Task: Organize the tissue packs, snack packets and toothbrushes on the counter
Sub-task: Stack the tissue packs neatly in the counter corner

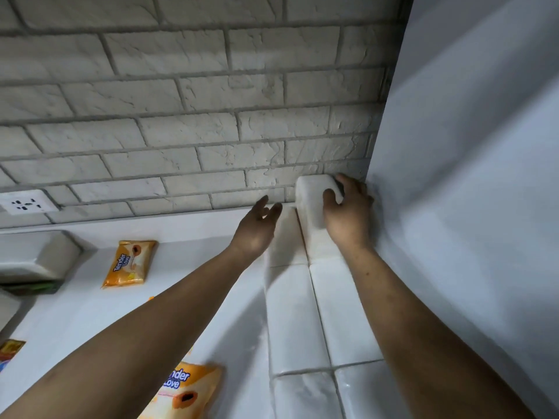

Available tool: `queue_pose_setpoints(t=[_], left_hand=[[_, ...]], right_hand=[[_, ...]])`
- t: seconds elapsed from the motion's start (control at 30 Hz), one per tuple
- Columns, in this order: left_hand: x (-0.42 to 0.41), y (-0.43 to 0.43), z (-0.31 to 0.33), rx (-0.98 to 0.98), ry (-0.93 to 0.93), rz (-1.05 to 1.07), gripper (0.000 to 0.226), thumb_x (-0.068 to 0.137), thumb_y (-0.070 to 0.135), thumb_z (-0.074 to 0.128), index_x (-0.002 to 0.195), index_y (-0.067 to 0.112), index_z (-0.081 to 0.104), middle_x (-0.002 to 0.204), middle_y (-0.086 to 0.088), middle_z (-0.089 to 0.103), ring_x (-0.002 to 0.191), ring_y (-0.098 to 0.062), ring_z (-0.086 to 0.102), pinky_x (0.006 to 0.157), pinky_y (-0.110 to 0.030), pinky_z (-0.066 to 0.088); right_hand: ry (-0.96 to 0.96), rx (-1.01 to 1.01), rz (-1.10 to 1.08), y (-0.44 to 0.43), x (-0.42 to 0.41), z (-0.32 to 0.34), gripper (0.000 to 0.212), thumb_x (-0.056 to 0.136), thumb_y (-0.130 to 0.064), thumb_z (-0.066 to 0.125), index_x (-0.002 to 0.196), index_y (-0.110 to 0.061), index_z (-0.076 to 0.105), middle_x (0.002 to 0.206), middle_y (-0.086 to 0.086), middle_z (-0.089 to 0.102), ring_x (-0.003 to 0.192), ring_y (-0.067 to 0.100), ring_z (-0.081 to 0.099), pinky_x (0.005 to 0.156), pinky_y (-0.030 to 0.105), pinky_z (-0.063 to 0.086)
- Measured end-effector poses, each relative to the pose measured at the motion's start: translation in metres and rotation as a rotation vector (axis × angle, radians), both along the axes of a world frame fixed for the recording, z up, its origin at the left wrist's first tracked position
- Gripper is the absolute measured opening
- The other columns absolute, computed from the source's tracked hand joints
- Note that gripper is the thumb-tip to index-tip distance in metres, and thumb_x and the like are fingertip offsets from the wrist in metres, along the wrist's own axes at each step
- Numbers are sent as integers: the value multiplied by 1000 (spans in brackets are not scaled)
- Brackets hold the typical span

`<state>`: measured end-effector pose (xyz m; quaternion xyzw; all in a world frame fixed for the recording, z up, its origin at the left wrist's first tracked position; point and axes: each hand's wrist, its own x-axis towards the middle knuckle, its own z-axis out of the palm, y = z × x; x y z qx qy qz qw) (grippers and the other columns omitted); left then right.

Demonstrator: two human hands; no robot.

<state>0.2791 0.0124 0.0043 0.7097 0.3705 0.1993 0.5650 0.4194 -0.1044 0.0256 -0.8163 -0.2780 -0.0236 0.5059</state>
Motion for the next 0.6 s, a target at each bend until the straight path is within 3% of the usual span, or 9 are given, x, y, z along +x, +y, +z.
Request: queue_pose_setpoints(t=[0.13, 0.3, 0.47, 0.6], left_hand=[[-43, 23, 4, 56, -21, 103, 95, 69, 84, 52, 155, 43, 39, 143, 7, 60, 130, -17, 59, 111, -47, 49], [-109, 46, 20, 160, -23, 178, 82, 83, 75, 50, 156, 39, 39, 148, 4, 56, 126, -21, 62, 111, -47, 48], [-194, 88, 25, 257, -25, 291, 62, 100, 56, 55, 156, 34, 41, 149, 0, 55, 123, -20, 63, 110, -46, 49], [-266, 126, 26, 300, 11, 385, 57, 104, 49, 54, 157, 31, 42, 148, 7, 53, 103, -17, 67, 88, -23, 50]], right_hand=[[-35, 99, 105, 23, -47, 19, 45, 92, -24, 56, 134, -11, 63, 137, 10, 61, 134, 29, 48, 117, 47, 34], [-4, 16, 237, 59, -106, 30, 42, 97, -19, 56, 139, -17, 59, 143, 7, 54, 137, 26, 43, 114, 29, 27], [52, -23, 363, 111, -182, 28, 41, 98, -19, 55, 139, -19, 59, 142, 6, 53, 135, 24, 43, 117, 40, 33], [73, -40, 426, 155, -249, 17, 40, 98, -17, 58, 137, -17, 61, 139, 8, 56, 132, 23, 47, 115, 40, 33]])
